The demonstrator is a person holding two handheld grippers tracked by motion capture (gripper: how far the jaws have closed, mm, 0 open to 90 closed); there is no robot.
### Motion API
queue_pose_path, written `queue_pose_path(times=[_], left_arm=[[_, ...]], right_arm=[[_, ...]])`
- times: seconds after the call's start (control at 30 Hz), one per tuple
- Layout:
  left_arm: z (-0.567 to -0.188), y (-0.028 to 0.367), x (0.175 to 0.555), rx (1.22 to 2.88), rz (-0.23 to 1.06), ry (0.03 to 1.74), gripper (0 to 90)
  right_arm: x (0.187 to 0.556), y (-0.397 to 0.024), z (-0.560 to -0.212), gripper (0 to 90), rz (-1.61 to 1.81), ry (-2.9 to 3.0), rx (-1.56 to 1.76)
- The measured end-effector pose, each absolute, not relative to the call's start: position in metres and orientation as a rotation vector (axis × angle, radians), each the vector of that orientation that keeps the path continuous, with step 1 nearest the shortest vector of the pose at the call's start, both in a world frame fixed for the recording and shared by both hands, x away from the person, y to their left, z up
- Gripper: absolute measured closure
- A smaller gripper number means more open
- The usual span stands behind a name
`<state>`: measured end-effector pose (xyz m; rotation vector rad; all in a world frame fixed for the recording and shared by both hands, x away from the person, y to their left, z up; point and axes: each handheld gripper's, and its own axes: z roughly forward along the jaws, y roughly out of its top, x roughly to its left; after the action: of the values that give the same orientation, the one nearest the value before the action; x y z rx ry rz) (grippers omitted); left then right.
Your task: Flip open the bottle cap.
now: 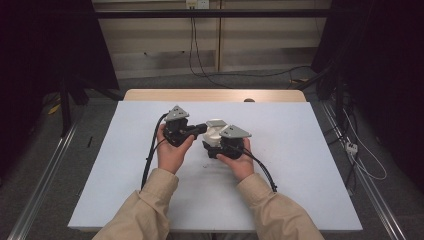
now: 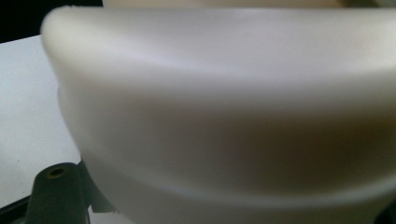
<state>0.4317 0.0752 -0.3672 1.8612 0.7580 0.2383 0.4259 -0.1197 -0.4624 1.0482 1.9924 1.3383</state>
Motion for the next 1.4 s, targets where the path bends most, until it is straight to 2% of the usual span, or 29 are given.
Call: queue_pose_path(times=[1.4], left_arm=[[-0.348,0.049,0.445,1.873,0.255,0.721,90.0]], right_arm=[[0.426,-0.119,-0.462,18.6,1.333,1.997,1.047]])
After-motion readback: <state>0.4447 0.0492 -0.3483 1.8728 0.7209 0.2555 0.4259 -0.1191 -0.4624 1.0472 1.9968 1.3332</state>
